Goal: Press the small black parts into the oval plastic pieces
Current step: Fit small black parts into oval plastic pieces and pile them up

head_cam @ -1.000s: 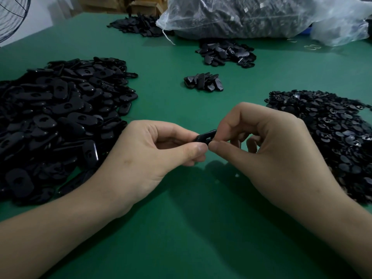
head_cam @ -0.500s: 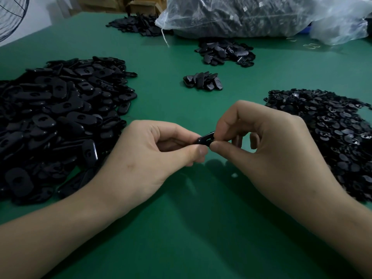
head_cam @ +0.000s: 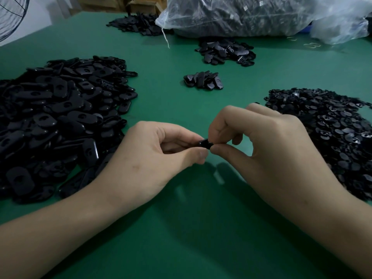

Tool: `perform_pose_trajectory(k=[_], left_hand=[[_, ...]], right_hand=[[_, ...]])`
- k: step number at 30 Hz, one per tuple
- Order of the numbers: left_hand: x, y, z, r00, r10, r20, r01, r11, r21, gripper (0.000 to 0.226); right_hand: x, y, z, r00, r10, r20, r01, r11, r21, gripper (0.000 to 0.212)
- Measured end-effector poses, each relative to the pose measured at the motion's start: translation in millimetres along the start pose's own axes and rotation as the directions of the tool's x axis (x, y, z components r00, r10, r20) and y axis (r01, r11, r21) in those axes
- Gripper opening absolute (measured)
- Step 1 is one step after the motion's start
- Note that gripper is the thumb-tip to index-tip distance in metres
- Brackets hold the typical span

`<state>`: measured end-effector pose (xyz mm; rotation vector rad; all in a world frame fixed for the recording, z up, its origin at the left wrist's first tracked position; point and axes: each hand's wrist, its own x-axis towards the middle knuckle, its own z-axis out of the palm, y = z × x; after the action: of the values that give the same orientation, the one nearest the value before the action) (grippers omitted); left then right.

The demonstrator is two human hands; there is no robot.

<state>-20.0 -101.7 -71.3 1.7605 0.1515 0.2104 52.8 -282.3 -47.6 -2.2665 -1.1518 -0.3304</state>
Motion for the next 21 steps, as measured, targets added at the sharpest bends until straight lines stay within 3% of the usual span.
perform_pose_trajectory(k=[7,14,21], left_hand=[[-1.3,-0.7,1.2,0.998,0.057,-0.013,-0.056,0.995,0.088,0.013],[-4.0,1.9,3.8,0.993,0.113,-0.027,-0.107,0.979,0.174,0.012],[-1.7,-0.2,1.9,0.995,0.088,-0.039,-0.083,0.991,0.106,0.011]], right_hand=[[-1.1,-1.5,0.3,0.999,-0.016,-0.051,0.012,0.997,-0.083,0.027],[-2.1,-3.1,1.1,0.997,0.064,-0.038,-0.066,0.997,-0.029,0.026],[-1.8,-5.3,0.4,0.996,0.088,0.000,-0.088,0.995,0.052,0.029]])
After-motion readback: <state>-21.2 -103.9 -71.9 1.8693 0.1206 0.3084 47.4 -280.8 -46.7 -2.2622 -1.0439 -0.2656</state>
